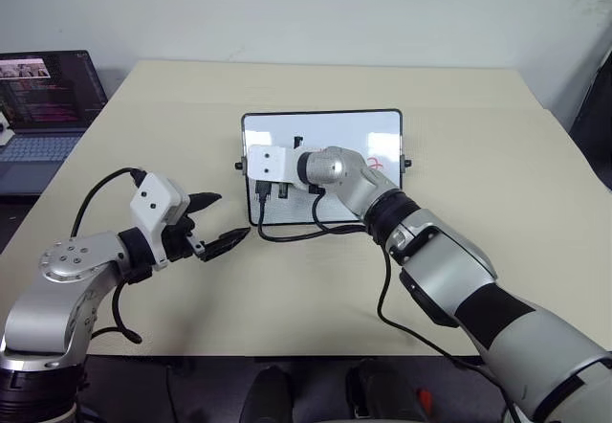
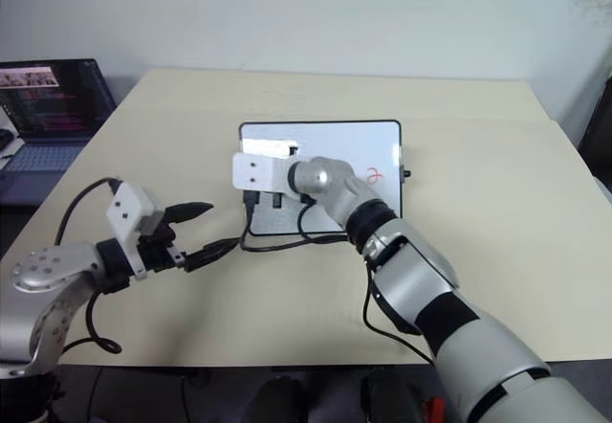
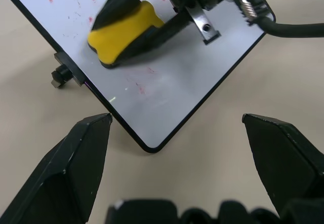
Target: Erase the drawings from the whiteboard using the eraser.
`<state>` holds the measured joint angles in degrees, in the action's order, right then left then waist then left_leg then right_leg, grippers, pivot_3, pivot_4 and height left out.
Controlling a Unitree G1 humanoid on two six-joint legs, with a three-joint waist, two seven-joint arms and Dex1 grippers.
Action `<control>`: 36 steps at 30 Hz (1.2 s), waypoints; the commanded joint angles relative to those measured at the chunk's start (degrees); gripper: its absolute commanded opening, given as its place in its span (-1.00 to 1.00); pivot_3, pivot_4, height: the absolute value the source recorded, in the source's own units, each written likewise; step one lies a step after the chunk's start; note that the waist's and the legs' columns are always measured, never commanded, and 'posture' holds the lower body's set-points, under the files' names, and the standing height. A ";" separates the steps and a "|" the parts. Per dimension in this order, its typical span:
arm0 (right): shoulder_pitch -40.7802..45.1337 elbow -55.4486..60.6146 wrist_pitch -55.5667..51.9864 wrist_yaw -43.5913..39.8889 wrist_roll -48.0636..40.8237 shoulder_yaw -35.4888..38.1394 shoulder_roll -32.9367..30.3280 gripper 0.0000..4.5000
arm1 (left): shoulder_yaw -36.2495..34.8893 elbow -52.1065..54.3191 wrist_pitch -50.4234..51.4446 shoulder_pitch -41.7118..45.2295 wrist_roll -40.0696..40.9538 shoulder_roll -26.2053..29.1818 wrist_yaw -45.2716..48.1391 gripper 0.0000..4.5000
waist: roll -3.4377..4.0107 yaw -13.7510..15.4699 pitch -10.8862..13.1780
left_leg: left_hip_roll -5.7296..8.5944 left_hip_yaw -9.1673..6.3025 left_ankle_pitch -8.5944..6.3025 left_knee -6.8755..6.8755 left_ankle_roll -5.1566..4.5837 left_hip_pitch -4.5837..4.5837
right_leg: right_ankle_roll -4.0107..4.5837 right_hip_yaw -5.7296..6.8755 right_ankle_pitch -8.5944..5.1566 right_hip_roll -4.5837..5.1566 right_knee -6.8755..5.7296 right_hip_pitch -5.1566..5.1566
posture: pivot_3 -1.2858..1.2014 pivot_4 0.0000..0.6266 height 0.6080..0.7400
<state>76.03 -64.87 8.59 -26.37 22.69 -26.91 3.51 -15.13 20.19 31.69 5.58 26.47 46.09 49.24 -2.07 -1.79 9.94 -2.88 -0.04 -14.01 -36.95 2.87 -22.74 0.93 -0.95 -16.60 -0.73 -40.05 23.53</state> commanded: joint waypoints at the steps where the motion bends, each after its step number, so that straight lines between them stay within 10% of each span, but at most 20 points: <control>1: 3.19 -1.21 0.29 3.15 0.49 1.63 -0.47 -0.50 | -0.45 1.62 -0.79 0.82 0.58 1.07 0.50 1.00 | 0.00 -0.03 0.00 | 0.00 0.01 0.00 0.00 0.00 0.00 | 0.00 -0.01 0.00 0.00 0.00 0.00 | 0.03 -0.52 1.00; 10: -1.84 -1.17 -2.41 -9.64 1.62 -0.30 -1.83 -0.50 | -0.34 1.61 -0.46 1.16 0.64 1.44 1.10 1.00 | -0.02 -0.05 -0.01 | 0.00 -0.01 -0.01 0.05 0.00 0.09 | 0.00 -0.03 -0.01 0.00 0.05 -0.10 | 0.03 -0.52 1.00; 18: 2.65 -1.23 0.08 5.40 1.28 3.44 -3.31 -0.50 | 0.94 1.33 -0.32 2.16 0.67 1.06 1.61 1.00 | 0.00 0.08 0.01 | 0.04 0.01 0.04 -0.01 -0.04 0.28 | 0.00 -0.01 -0.01 -0.01 0.03 -0.28 | 0.03 -0.52 1.00; 27: -2.59 -0.34 -2.97 -10.47 2.01 0.03 -4.10 -0.50 | 1.37 0.42 -0.71 2.94 0.40 1.14 1.87 1.00 | -0.02 -0.12 -0.02 | 0.03 0.00 0.02 0.10 -0.04 0.35 | 0.01 -0.04 -0.02 -0.02 0.04 -0.29 | 0.03 -0.52 1.00; 36: 1.26 -1.25 -0.42 3.97 3.53 1.37 -4.67 -0.50 | 1.44 0.59 -0.61 2.75 0.47 1.33 2.04 1.00 | -0.01 0.06 0.00 | 0.05 0.02 0.12 0.00 -0.16 0.38 | 0.01 -0.05 0.01 -0.02 0.00 -0.33 | 0.03 -0.52 1.00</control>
<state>76.22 -64.87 8.77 -23.19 25.63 -26.04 0.19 -13.25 19.92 31.96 7.82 26.59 46.56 50.91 -2.08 -1.73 9.94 -2.81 0.00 -13.89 -36.94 2.71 -22.36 0.94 -1.01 -16.59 -0.75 -40.04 23.20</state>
